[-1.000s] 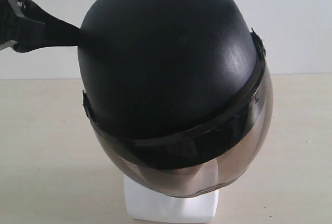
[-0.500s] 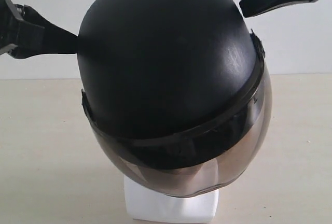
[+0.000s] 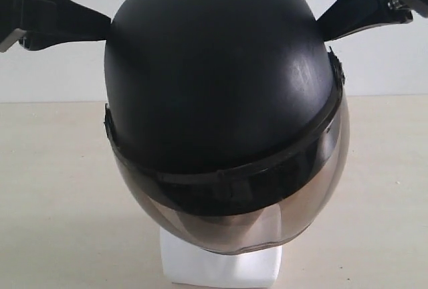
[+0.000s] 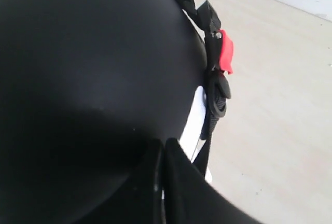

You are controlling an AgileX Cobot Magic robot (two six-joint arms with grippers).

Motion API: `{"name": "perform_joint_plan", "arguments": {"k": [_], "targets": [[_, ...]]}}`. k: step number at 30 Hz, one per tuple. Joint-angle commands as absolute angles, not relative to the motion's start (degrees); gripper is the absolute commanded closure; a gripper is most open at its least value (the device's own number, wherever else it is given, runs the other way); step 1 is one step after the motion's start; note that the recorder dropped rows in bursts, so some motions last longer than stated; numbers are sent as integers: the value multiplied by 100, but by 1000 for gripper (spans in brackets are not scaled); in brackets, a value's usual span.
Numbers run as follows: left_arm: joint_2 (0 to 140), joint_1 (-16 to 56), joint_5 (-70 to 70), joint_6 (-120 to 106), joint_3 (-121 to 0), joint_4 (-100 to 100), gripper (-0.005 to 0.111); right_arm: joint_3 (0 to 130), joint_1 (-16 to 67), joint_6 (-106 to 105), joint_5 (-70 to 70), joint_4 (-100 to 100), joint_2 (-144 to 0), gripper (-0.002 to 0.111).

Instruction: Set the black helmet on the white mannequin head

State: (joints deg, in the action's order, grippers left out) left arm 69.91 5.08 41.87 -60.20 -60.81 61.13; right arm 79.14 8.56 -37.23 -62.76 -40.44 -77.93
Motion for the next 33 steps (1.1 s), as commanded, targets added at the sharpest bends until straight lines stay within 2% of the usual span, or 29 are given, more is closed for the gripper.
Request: {"name": "perform_joint_plan", "arguments": {"k": [1, 33], "targets": [[7104, 582, 4553, -6303, -6145, 6812, 102, 7869, 857, -3644, -6389, -4206, -7793, 109], [8406, 964, 5120, -6263, -7588, 6852, 102, 7311, 869, -3661, -6273, -4328, -7793, 109]]}}
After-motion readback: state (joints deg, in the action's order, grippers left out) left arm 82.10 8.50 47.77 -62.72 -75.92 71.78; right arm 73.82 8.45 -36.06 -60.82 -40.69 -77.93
